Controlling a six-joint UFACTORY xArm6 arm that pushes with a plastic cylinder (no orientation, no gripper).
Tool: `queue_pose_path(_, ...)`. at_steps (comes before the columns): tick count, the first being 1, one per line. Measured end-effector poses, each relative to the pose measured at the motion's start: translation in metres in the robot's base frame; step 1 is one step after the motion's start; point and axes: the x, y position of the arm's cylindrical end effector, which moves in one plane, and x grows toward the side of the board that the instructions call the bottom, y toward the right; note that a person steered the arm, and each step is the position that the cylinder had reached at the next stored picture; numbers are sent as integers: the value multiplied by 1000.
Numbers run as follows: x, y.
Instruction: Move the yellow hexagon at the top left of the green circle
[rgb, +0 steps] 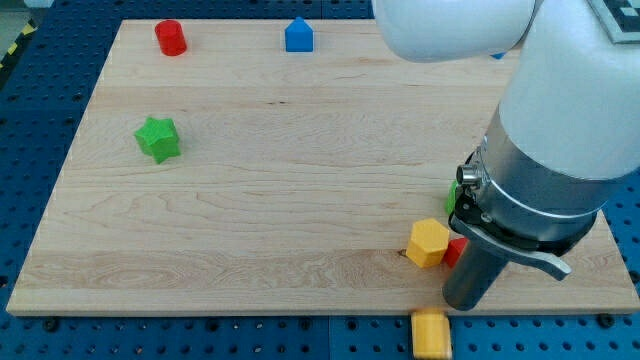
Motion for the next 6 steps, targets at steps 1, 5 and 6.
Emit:
queue_pose_path(1,0,-17)
queue_pose_path(5,-70,-25)
queue_pose_path(6,-91,-25)
